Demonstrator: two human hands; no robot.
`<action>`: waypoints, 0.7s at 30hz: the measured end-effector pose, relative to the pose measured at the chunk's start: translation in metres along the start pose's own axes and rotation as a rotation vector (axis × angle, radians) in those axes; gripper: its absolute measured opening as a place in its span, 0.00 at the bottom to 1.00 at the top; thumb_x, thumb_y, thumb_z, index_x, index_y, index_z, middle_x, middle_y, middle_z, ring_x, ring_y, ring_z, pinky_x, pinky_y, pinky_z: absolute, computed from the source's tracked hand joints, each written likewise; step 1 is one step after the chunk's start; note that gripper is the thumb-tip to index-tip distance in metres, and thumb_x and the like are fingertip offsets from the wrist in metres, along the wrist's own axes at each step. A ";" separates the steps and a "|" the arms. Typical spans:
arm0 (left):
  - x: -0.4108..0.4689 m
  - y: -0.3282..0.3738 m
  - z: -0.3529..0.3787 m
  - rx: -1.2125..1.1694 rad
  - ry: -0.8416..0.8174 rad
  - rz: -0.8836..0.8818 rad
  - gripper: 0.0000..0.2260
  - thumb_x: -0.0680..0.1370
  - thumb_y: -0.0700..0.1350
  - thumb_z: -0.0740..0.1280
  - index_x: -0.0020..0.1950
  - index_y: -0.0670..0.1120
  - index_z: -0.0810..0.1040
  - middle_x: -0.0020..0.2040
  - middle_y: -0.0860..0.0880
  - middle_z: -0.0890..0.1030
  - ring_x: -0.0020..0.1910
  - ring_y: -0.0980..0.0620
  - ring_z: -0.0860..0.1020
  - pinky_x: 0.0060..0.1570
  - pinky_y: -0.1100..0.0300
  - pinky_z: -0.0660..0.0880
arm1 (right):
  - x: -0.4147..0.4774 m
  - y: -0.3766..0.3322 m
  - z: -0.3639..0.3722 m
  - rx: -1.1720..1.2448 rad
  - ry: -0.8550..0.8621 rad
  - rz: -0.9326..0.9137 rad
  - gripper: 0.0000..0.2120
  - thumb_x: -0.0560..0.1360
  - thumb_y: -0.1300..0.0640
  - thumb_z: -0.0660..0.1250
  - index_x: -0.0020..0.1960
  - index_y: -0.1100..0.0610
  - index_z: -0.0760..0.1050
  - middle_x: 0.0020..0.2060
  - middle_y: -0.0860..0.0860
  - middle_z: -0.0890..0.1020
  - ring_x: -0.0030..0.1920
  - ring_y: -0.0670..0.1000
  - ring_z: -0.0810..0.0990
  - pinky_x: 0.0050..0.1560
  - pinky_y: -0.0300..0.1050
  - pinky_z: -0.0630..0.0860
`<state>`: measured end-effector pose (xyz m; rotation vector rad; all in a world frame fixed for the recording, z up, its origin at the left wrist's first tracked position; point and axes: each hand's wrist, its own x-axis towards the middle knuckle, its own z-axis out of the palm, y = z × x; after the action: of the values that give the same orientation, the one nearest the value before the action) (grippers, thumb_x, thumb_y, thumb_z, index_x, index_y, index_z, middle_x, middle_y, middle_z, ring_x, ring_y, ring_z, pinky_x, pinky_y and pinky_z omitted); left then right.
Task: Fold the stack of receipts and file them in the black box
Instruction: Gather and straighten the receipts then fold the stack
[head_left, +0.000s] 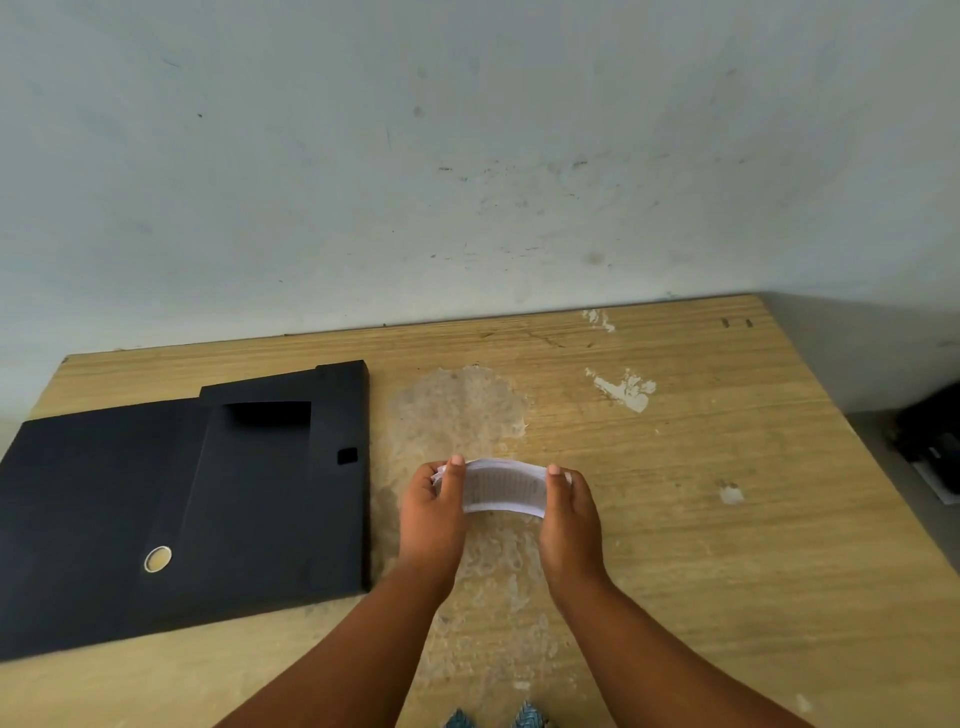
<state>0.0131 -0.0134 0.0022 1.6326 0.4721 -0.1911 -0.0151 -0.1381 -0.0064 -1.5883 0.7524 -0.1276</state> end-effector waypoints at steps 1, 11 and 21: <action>-0.001 -0.001 0.000 0.000 0.000 0.002 0.13 0.84 0.55 0.63 0.53 0.46 0.80 0.48 0.47 0.82 0.46 0.52 0.78 0.41 0.59 0.72 | 0.000 0.000 0.000 0.002 0.002 0.001 0.12 0.83 0.47 0.56 0.47 0.47 0.75 0.43 0.47 0.80 0.44 0.45 0.79 0.40 0.41 0.70; -0.005 -0.001 0.003 0.014 -0.016 0.053 0.13 0.85 0.55 0.61 0.51 0.50 0.81 0.48 0.49 0.82 0.48 0.53 0.79 0.42 0.60 0.72 | 0.001 -0.002 0.000 0.012 0.029 0.026 0.14 0.83 0.46 0.55 0.48 0.50 0.76 0.42 0.47 0.80 0.43 0.46 0.78 0.39 0.42 0.70; -0.006 -0.003 -0.008 -0.014 -0.222 0.089 0.09 0.78 0.52 0.67 0.56 0.51 0.79 0.52 0.49 0.82 0.51 0.52 0.80 0.46 0.61 0.76 | 0.001 -0.001 -0.015 0.054 -0.165 0.000 0.09 0.78 0.46 0.62 0.55 0.49 0.74 0.49 0.47 0.81 0.50 0.44 0.80 0.44 0.40 0.72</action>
<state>0.0055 -0.0063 0.0032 1.5927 0.2304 -0.2980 -0.0212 -0.1513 -0.0029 -1.5267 0.6151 -0.0163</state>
